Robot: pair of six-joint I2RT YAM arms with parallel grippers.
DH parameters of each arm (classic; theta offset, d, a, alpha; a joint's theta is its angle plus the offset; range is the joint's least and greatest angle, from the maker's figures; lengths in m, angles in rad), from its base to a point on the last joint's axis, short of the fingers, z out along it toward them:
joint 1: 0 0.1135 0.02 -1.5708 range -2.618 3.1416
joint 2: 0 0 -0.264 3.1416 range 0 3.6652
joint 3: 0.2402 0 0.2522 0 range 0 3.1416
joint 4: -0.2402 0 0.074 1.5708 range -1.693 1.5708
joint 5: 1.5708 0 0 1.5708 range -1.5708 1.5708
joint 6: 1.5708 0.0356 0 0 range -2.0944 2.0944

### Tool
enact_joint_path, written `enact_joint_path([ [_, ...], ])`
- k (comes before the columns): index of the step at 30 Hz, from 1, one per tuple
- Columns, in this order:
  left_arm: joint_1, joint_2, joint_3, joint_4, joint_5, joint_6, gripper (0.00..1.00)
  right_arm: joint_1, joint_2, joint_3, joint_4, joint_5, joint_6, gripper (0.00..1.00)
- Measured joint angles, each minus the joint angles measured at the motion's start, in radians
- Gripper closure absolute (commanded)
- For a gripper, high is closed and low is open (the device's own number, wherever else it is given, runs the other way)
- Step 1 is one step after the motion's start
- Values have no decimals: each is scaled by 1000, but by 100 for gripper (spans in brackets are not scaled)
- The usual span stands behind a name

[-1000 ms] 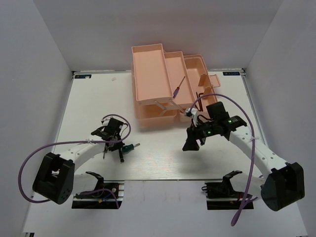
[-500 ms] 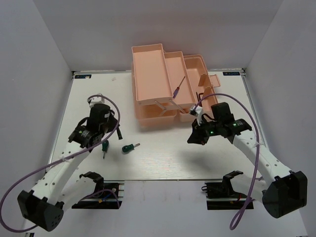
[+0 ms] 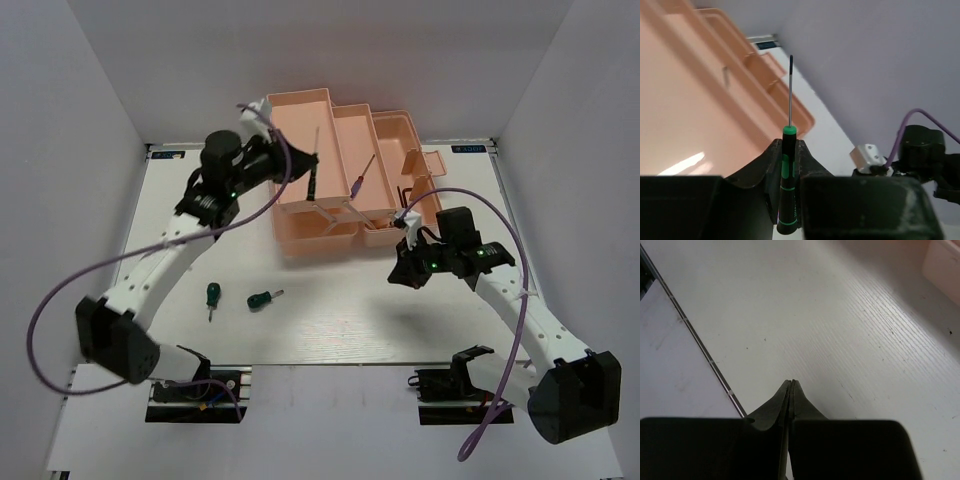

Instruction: Sort the tools into containers

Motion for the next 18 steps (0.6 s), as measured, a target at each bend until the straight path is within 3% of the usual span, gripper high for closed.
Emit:
enact_joint_path([
  [4,-35,223,196,100,154,-4,100,-14,0,-1,6,-1,0,100],
  [9,-87,436,423,153,218,-11,100,-23,5,-6,7,-2,0,100],
  [18,-147,663,646,55,21,8,100,-53,1,-16,7,-8,0,100],
])
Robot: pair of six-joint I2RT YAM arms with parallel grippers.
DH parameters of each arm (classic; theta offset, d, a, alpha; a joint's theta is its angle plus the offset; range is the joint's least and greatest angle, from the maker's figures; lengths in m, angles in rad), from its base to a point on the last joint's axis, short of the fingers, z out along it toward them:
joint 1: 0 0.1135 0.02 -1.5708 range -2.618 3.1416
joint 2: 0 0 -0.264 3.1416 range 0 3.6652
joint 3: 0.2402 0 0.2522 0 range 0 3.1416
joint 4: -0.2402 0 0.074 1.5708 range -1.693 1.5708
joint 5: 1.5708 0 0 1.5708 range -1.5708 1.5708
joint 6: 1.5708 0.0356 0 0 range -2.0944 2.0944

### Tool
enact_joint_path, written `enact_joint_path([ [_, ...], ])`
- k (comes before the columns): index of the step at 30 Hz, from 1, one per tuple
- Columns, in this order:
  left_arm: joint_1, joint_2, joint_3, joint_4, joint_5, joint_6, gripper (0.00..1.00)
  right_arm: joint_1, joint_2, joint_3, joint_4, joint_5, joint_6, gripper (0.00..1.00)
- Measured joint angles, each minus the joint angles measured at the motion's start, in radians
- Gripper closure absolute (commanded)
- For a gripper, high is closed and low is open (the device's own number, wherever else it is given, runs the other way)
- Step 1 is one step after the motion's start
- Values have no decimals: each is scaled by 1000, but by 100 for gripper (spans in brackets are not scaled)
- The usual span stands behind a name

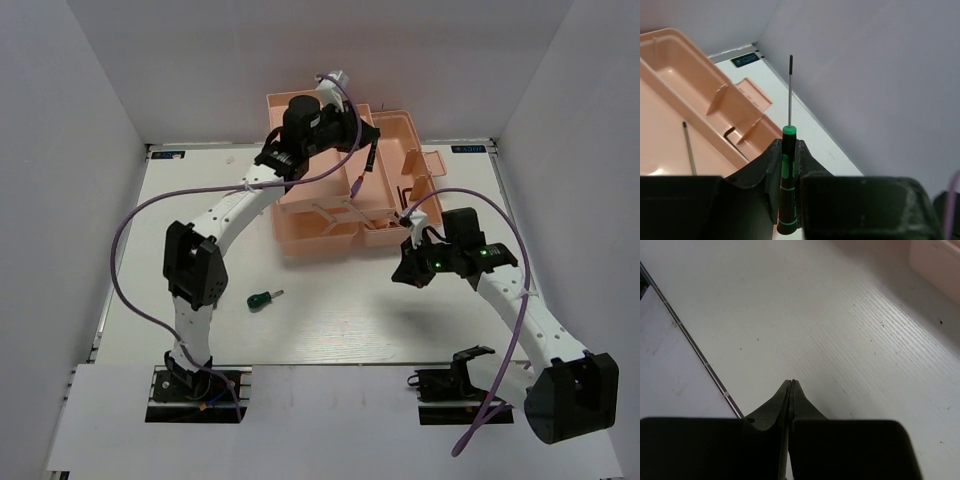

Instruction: Sort the tools into containers

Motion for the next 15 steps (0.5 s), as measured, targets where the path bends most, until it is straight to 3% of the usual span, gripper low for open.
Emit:
enact_joint_path([
  [6,-31,170,207,-108,-156,28,100,-31,-35,-1,0,-9,1,100],
  [11,-53,235,262,-228,-270,51,100,-60,-63,-2,0,-24,5,100],
  [13,-58,254,276,-267,-298,62,96,-71,-67,-2,0,-30,8,91],
  [15,-61,269,284,-301,-316,69,82,-79,-67,-2,0,-40,15,66],
])
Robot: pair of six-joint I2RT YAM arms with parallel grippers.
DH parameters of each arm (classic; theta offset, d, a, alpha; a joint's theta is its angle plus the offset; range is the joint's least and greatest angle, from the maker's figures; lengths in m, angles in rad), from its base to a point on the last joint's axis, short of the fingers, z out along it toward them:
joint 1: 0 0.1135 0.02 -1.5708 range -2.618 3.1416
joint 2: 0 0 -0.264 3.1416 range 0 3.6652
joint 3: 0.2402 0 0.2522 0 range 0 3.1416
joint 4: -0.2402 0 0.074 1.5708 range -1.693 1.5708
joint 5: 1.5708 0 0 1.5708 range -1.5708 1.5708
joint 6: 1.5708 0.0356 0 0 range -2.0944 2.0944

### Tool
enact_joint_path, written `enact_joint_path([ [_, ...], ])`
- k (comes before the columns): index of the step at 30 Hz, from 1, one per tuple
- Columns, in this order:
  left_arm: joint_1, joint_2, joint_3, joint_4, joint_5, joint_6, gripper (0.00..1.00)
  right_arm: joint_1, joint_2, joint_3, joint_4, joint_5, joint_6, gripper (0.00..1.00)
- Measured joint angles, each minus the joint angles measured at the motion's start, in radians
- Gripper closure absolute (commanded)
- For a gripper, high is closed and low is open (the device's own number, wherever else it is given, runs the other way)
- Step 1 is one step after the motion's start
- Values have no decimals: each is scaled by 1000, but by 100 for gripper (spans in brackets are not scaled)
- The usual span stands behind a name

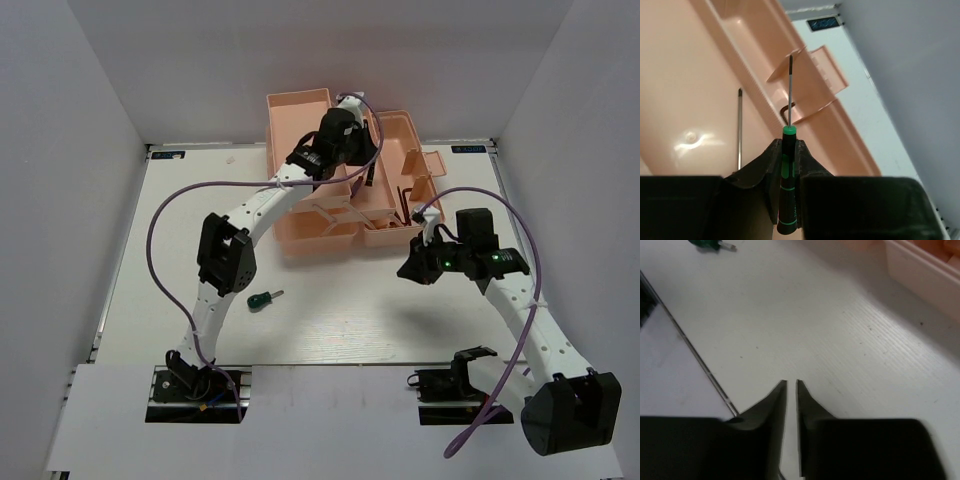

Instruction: Sort the tools into containers

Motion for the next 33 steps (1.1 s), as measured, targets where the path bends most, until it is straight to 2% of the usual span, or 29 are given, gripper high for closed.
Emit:
enact_joint_path([
  [1,0,7,2,-16,-6,2,65,-3,0,0,0,-5,6,60],
  [4,0,18,21,-41,-11,10,42,-9,0,0,2,-23,1,51],
  [7,-2,18,51,-60,-9,11,36,-10,0,0,0,-51,-19,47],
  [10,-10,18,85,-68,-4,17,36,-9,5,0,-12,-102,-60,47],
  [11,-10,17,93,-66,2,19,38,-6,11,0,-19,-123,-77,48],
  [13,-12,10,98,-66,13,24,54,5,34,0,-34,-169,-122,57],
  [14,-14,2,97,-68,18,28,65,14,46,0,-39,-187,-144,62],
  [15,-15,-11,88,-70,21,39,88,29,61,0,-46,-208,-171,67],
  [16,-17,-37,60,-67,18,48,96,50,75,0,-53,-227,-203,72],
  [17,-20,-78,15,-71,6,61,100,70,87,0,-57,-244,-229,82],
  [19,-32,-217,-142,-88,-49,87,100,136,111,0,-59,-266,-313,88],
  [20,-40,-323,-250,-109,-84,94,94,177,126,0,-59,-272,-349,88],
  [21,-48,-434,-357,-130,-138,93,69,230,143,0,-52,-273,-384,81],
  [23,-66,-698,-585,-166,-251,69,41,344,191,6,-35,-237,-435,64],
  [24,-69,-817,-678,-189,-298,51,28,402,218,17,-27,-210,-454,46],
  [25,-65,-949,-777,-208,-356,14,14,464,254,35,-15,-170,-473,35],
  [26,-58,-1051,-848,-245,-406,-8,13,514,288,53,-2,-128,-486,31],
  [29,-31,-1283,-1036,-326,-535,-125,6,679,398,125,57,16,-528,28],
  [33,-29,-1341,-1302,-456,-607,-291,3,845,533,216,164,243,-517,27],
])
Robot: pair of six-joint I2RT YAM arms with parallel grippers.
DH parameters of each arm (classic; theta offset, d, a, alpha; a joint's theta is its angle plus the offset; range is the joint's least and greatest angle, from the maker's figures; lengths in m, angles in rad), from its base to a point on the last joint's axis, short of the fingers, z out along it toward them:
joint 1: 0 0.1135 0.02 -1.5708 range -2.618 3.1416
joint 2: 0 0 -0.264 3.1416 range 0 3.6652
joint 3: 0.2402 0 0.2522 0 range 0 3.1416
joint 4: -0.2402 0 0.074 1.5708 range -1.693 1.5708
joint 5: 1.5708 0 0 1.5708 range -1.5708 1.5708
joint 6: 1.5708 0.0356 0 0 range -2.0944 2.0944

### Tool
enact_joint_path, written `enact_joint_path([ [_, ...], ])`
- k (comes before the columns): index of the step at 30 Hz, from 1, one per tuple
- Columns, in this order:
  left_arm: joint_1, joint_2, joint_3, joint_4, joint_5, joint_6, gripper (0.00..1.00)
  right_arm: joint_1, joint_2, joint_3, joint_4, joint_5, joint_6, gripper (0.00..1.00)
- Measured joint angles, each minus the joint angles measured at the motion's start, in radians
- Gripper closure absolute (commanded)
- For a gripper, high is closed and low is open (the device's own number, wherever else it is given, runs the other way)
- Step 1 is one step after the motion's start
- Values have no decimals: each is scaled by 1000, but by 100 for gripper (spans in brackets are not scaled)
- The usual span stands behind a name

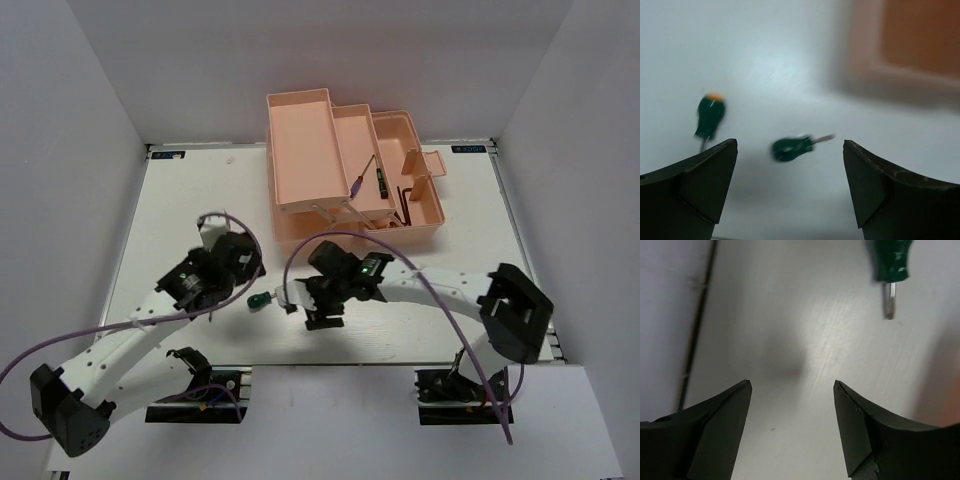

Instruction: Sort the tools into containers

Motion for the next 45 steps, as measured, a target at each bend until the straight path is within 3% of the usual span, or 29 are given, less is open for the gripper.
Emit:
enact_joint_path([
  [4,2,-6,-179,-124,-6,-143,1,55,129,102,65,148,43,27],
  [11,3,-230,-195,-282,-89,-326,0,76,347,328,102,235,134,27],
  [20,3,-441,-123,-499,-211,-577,0,77,549,570,74,167,222,28],
  [30,3,-542,-122,-555,-243,-660,0,80,658,631,18,65,217,35],
  [33,3,-524,-122,-557,-243,-679,0,79,666,636,12,40,212,47],
  [36,3,-483,-137,-555,-240,-719,0,78,669,641,-5,7,210,66],
  [37,3,-465,-149,-554,-237,-734,0,78,669,641,-13,-3,209,77],
  [41,3,-406,-221,-554,-211,-804,0,77,662,626,-26,-41,208,99],
  [45,3,-384,-275,-552,-210,-848,0,75,576,502,-39,-69,190,100],
])
